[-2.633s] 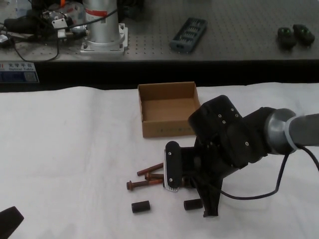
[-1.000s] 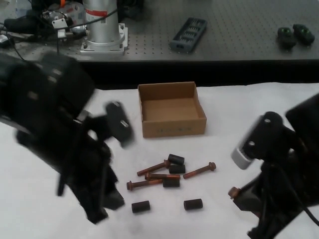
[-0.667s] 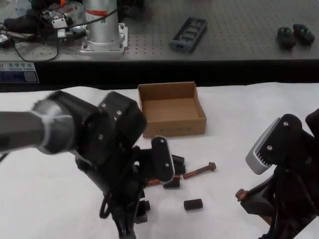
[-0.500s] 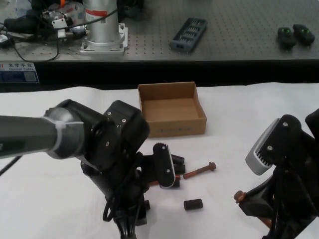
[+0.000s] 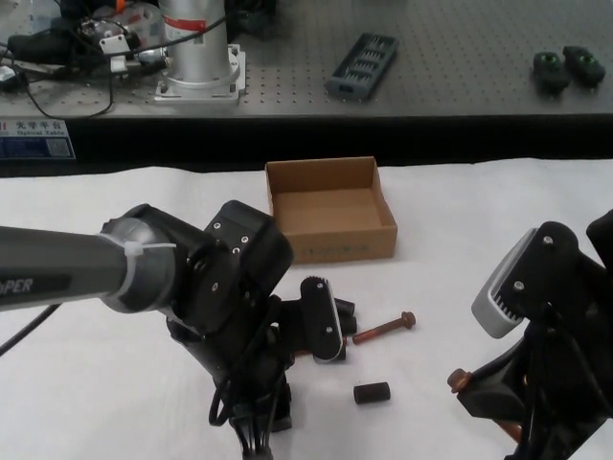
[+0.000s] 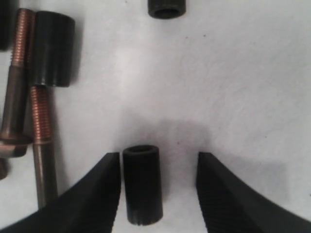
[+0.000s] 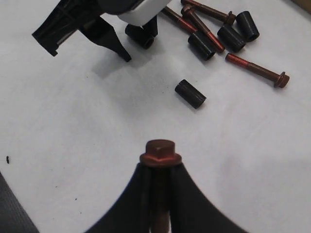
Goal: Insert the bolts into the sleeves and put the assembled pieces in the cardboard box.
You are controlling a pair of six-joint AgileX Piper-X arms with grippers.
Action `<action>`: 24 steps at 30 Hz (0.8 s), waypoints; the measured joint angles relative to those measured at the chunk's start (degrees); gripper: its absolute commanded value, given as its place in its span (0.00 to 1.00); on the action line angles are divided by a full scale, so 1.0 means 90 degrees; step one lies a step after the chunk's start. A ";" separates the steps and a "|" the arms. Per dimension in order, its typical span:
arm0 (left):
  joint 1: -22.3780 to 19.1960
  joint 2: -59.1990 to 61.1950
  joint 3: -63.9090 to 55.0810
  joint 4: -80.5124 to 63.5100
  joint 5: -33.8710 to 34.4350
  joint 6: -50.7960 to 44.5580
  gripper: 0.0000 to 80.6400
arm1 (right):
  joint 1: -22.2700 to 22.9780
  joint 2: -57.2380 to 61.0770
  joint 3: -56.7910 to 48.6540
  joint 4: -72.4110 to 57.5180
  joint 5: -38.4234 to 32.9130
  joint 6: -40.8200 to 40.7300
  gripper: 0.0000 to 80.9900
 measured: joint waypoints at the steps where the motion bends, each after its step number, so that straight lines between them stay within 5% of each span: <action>1: 0.0000 0.0000 0.0000 0.0000 0.0000 0.0000 0.44 | 0.0000 0.0000 0.0000 0.0000 0.0000 0.0000 0.02; 10: -0.0007 0.0029 -0.0022 0.0045 0.0119 0.0053 0.01 | 0.0000 0.0000 0.0000 0.0000 0.0000 0.0000 0.02; 24: -0.0076 0.0029 -0.0061 0.0118 -0.0291 0.0130 0.01 | 0.0000 0.0000 0.0000 0.0000 0.0000 0.0000 0.02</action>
